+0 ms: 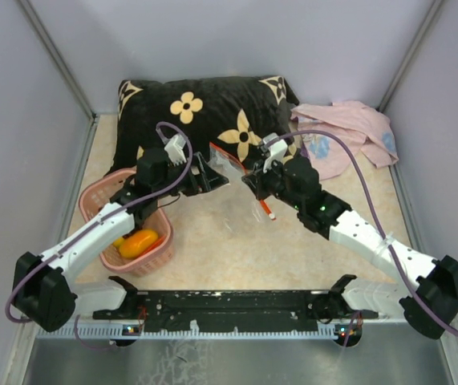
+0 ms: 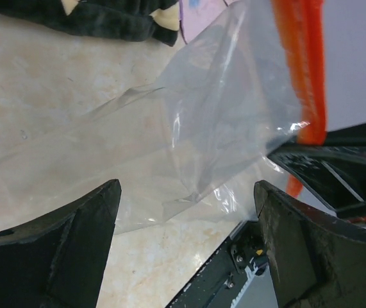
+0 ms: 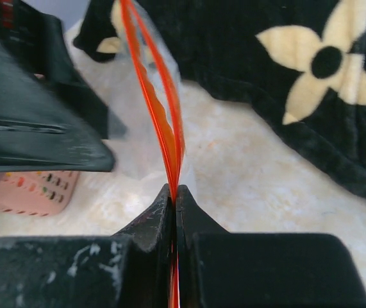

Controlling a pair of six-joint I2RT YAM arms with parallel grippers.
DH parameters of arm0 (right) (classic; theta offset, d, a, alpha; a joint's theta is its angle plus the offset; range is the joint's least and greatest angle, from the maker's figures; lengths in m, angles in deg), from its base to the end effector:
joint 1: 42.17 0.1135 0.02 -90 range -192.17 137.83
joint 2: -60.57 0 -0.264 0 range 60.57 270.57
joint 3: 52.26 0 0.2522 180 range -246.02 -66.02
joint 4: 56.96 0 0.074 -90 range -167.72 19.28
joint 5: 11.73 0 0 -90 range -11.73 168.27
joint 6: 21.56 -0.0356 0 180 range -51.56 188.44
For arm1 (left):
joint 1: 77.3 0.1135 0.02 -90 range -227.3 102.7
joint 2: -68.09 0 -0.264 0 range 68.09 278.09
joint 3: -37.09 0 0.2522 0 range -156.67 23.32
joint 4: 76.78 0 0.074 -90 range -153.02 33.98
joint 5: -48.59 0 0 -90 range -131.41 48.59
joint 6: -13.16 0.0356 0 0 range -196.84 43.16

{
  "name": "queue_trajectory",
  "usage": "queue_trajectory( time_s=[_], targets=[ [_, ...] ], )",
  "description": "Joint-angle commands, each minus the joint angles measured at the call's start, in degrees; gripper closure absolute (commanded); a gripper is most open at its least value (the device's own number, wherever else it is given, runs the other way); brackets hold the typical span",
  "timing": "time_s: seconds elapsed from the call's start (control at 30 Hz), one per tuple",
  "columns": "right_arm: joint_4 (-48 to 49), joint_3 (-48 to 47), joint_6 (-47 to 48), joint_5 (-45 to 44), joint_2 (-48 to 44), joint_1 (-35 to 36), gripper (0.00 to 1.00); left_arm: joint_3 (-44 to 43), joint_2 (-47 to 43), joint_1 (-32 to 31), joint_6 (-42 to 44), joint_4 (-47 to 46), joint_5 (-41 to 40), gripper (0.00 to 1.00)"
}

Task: Place the food in the zip-top bag and seal the zipper
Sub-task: Open the zipper of the food storage bag.

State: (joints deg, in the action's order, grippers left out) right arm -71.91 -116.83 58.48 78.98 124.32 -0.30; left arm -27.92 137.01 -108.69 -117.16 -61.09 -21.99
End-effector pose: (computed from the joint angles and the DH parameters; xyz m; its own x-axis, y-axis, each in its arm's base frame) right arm 0.1946 0.1750 0.3271 -0.2960 -0.0331 -0.9546 -0.6347 0.7537 0.1707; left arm 0.2311 -0.1549 0.3065 -0.7092 -0.2821 -0.6461 0.3931 0.6025 -0.6946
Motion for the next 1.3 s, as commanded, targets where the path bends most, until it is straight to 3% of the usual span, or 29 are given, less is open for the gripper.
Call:
queue_trajectory(
  time_s=[0.0,0.17,0.27,0.5,0.57,0.8,0.97,1.27],
  targets=[
    [6.57,-3.81,-2.10,9.08,-1.71,0.76,1.00,1.13,2.41,-0.29,1.01,-3.53,-2.41,0.10],
    [6.62,-4.64,-2.70,16.14,-1.23,0.76,1.00,1.17,5.34,-0.21,1.82,-6.45,-2.72,0.14],
    [5.85,-4.47,-2.94,17.17,-1.04,0.84,1.00,0.80,7.21,-0.28,2.08,-8.80,-1.10,0.22],
    [5.61,-1.40,-4.48,12.23,-2.46,0.76,1.00,2.14,7.66,-0.26,2.52,-13.91,0.30,0.50],
    [5.40,0.35,-4.78,8.21,-3.16,0.78,1.00,3.15,6.70,-0.25,1.81,-15.13,0.14,0.52],
    [5.29,4.87,-5.29,-8.42,-4.17,2.64,1.00,7.91,-0.43,-0.27,-4.87,-15.13,-1.30,0.29],
    [5.13,4.25,-1.25,-21.63,-2.64,9.08,1.00,9.34,-6.69,-0.23,-9.60,-11.75,-3.09,0.23],
    [6.78,0.28,4.24,-34.33,1.97,17.33,1.00,8.01,-11.87,-0.16,-12.31,-9.81,-7.71,0.18]
  ],
)
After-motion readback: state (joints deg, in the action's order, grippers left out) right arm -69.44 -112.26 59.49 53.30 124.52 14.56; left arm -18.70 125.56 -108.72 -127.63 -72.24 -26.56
